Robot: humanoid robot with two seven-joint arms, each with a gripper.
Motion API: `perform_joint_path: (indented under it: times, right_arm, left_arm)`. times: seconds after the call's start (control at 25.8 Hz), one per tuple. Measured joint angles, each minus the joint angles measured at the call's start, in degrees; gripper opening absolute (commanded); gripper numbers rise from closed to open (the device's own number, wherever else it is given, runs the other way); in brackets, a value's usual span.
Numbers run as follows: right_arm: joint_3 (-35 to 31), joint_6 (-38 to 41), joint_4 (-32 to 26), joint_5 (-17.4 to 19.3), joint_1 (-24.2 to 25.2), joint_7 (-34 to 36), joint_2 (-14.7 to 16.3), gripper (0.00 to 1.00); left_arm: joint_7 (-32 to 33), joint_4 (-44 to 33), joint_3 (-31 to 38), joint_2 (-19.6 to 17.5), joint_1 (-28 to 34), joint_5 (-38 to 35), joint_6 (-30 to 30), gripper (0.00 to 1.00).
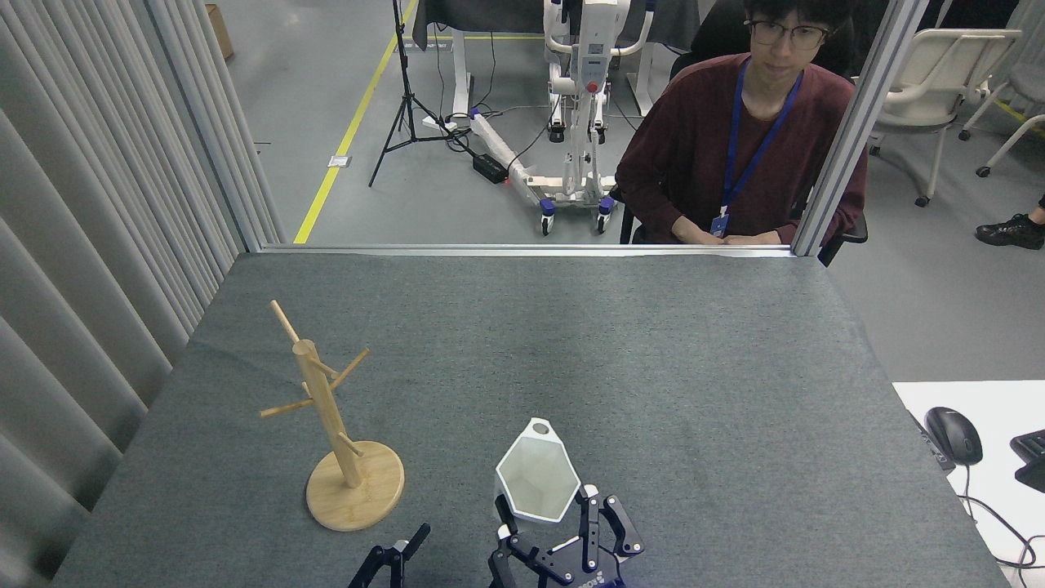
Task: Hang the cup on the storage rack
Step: 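Lift the cup and carry it toward the left gripper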
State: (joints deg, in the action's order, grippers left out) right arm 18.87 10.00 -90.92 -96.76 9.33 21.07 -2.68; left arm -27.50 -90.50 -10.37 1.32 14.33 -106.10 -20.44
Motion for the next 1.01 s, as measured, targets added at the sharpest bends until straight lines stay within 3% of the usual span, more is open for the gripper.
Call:
perform_joint_path:
  times: [0.31, 1.01]
  right_arm:
    - [5.34, -1.38, 0.74, -2.54, 0.3, 0.07, -0.19, 0.5]
    - [9.42, -1.23, 2.48, -4.48, 0.45, 0.07, -0.09, 0.51]
  left_arm:
    - [-0.05, -0.11, 0.0, -0.06, 0.0, 0.02, 0.0, 1.0]
    - [-0.26, -1.27, -0.14, 0.02, 0.0, 0.1, 0.2, 1.0]
